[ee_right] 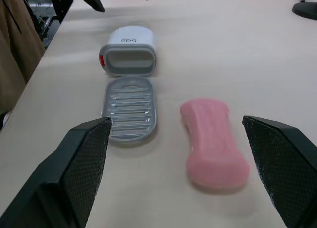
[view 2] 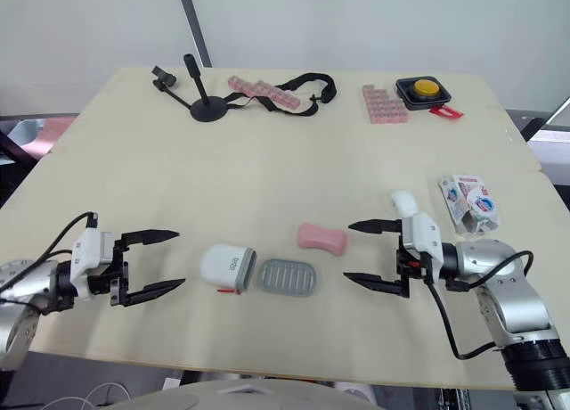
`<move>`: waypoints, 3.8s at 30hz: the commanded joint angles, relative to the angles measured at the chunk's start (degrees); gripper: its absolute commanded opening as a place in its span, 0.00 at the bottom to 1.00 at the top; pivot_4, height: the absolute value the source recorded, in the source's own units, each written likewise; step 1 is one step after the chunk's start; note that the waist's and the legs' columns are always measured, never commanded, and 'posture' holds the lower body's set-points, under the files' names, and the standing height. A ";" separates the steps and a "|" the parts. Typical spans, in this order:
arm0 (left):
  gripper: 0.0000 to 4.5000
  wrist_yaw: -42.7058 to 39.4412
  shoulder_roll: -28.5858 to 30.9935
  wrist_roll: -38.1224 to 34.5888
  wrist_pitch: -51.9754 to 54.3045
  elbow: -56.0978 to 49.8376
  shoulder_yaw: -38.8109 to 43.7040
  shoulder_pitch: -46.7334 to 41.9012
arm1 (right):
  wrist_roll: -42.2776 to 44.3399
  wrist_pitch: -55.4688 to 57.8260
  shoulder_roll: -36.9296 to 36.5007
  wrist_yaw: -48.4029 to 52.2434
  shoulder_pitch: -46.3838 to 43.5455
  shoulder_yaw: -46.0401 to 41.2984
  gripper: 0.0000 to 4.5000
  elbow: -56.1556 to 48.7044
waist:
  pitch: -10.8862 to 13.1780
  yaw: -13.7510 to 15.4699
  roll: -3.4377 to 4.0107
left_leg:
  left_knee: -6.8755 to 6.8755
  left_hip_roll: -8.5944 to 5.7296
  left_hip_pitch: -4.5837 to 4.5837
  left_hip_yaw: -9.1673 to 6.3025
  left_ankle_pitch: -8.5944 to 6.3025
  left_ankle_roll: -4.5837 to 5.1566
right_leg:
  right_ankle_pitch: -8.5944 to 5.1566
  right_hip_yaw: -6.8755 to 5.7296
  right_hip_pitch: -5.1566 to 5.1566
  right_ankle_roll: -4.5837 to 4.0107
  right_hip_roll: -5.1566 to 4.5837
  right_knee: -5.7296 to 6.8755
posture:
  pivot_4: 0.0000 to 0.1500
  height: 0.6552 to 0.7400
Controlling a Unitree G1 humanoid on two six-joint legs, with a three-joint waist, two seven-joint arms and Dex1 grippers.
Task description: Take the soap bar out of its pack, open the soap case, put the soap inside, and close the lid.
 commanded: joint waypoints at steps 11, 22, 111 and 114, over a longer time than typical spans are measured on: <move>1.00 3.58 -5.43 2.00 -8.21 -10.80 -1.81 15.70 | -10.99 23.87 0.17 -13.61 -15.07 14.76 1.00 -9.79 | 0.10 -0.78 -0.15 | -0.41 -0.02 0.14 0.05 0.06 -0.16 | 0.01 0.10 0.01 0.01 0.02 -0.20 | 1.00 0.98; 1.00 6.25 -7.43 4.71 -12.71 -16.08 -8.79 23.07 | -15.97 30.50 2.99 -15.36 -23.58 21.50 1.00 -3.81 | 0.14 -0.95 -0.18 | -0.51 0.05 0.22 0.07 0.11 -0.31 | 0.01 0.13 0.00 0.01 0.06 -0.12 | 1.00 0.98; 1.00 11.73 -4.87 4.34 -15.50 -9.87 -10.67 21.52 | -4.73 60.55 8.74 -23.48 -31.55 33.02 0.37 -22.75 | 0.12 -0.66 -0.19 | -0.58 0.06 0.73 0.23 0.21 -0.50 | 0.01 0.43 0.16 0.00 0.14 0.15 | 1.00 0.98; 1.00 12.07 -4.95 4.32 -14.93 -10.15 -10.70 21.32 | -5.32 59.57 7.57 -23.44 -31.95 33.70 0.37 -22.71 | 0.12 -0.52 -0.19 | -0.58 0.06 0.74 0.24 0.21 -0.49 | 0.01 0.43 0.17 0.00 0.13 0.15 | 1.00 0.98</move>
